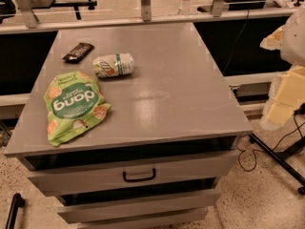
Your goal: Pick 7up can
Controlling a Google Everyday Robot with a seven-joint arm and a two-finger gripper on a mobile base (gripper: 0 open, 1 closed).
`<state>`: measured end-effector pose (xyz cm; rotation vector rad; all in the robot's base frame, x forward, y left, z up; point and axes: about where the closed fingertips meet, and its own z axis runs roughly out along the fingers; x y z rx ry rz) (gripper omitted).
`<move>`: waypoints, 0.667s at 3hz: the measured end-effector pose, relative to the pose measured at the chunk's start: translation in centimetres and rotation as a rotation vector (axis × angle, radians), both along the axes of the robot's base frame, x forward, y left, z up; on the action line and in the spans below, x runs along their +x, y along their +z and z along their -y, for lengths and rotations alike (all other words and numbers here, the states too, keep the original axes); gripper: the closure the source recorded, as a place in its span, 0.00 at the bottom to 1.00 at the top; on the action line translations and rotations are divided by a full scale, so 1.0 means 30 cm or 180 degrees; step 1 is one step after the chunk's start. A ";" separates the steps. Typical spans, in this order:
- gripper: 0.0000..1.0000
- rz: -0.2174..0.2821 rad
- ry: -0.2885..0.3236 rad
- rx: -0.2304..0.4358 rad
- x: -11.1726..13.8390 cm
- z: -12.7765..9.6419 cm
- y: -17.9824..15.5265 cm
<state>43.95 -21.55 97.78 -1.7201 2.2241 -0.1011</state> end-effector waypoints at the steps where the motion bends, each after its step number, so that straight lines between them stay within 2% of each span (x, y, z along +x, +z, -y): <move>1: 0.00 0.0007 0.0002 0.0006 0.002 -0.001 0.001; 2: 0.00 0.0126 0.0344 0.0090 0.231 -0.152 0.002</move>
Offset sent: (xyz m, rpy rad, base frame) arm 0.1450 0.0912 -0.0013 0.0639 -0.0742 0.2274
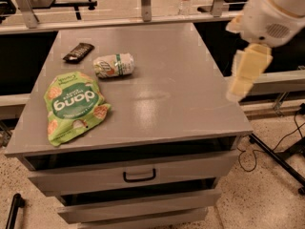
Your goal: Pick 7up can
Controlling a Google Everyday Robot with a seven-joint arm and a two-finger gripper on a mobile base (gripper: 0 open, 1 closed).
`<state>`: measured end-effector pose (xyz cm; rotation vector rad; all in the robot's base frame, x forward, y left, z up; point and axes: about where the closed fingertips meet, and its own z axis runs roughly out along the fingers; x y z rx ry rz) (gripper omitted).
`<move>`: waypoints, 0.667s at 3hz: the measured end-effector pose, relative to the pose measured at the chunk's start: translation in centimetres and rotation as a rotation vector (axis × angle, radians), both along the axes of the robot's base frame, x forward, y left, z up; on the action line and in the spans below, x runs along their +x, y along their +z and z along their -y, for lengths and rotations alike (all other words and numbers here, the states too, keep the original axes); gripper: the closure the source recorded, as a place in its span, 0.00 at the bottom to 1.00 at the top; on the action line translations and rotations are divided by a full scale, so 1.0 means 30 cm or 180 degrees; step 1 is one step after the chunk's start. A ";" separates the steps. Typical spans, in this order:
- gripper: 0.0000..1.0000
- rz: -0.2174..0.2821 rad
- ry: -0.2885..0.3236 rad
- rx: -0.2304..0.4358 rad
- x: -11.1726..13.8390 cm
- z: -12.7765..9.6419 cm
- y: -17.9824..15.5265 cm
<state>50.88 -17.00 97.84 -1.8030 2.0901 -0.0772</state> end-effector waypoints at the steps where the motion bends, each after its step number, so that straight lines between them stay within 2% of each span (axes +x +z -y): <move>1: 0.00 0.0088 0.0301 0.0053 0.182 -0.142 0.007; 2: 0.00 0.0097 0.0550 0.0070 0.322 -0.288 -0.015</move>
Offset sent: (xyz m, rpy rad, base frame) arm 0.1467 0.1410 -0.0132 0.0235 -0.0211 0.2722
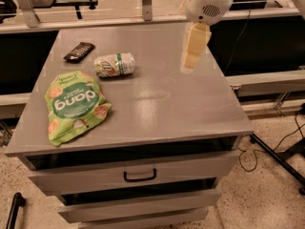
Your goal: Pick 7up can
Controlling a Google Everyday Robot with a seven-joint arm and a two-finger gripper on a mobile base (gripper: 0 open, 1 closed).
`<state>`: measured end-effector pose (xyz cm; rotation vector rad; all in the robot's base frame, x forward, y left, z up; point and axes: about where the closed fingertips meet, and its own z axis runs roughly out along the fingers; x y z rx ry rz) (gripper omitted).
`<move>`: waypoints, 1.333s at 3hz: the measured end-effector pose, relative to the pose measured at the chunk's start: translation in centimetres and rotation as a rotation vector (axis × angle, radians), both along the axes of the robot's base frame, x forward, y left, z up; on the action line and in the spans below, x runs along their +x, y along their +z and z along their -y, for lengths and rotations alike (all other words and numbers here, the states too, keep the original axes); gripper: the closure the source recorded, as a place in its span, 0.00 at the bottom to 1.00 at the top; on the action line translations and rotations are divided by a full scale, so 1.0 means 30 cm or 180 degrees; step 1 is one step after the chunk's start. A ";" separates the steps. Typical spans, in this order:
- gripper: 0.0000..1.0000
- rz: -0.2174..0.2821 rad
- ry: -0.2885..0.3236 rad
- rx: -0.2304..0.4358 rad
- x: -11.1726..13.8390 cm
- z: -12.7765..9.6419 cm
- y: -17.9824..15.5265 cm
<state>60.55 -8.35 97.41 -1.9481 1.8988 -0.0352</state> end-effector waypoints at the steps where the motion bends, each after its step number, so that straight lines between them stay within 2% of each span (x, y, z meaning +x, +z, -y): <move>1: 0.00 -0.0010 0.0131 0.0011 0.090 -0.110 -0.028; 2: 0.00 -0.0037 0.0268 0.0000 0.157 -0.231 -0.063; 4: 0.00 -0.0224 0.0523 -0.0123 0.221 -0.476 -0.218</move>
Offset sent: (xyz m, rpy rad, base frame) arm 0.0665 0.1070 -0.0264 -0.0114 0.0298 0.1327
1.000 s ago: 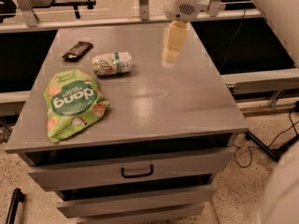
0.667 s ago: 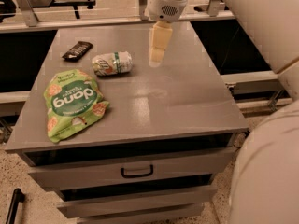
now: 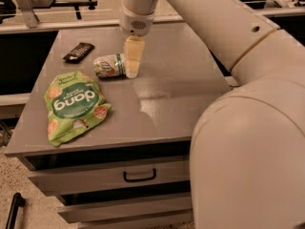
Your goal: Pick 7up can
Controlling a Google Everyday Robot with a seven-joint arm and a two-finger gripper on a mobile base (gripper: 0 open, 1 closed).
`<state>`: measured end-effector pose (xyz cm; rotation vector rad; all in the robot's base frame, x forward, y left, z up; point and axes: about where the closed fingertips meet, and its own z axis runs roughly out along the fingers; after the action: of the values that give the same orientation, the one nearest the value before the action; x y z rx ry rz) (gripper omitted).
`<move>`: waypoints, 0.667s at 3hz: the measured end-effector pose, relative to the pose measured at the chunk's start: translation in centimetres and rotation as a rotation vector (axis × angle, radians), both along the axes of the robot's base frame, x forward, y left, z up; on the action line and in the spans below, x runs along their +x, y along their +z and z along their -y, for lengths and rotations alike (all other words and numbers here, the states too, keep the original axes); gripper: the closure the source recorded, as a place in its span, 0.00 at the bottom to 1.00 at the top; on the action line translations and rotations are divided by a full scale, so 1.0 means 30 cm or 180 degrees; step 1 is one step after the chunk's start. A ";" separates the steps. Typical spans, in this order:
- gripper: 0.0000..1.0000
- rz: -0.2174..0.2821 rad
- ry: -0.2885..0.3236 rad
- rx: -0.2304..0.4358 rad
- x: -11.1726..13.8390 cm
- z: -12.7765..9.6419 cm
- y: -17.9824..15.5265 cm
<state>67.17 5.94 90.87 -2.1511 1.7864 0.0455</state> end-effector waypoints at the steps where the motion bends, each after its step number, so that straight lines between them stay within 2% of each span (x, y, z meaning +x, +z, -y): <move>1: 0.00 -0.0068 0.0146 -0.0057 -0.006 -0.115 -0.076; 2: 0.02 -0.0120 0.0258 -0.0091 -0.013 -0.224 -0.140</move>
Offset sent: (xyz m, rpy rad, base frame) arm -0.0099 0.0908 -0.0510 -0.0422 0.0496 0.1119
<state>66.79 12.66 86.67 -2.2565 1.7295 0.0814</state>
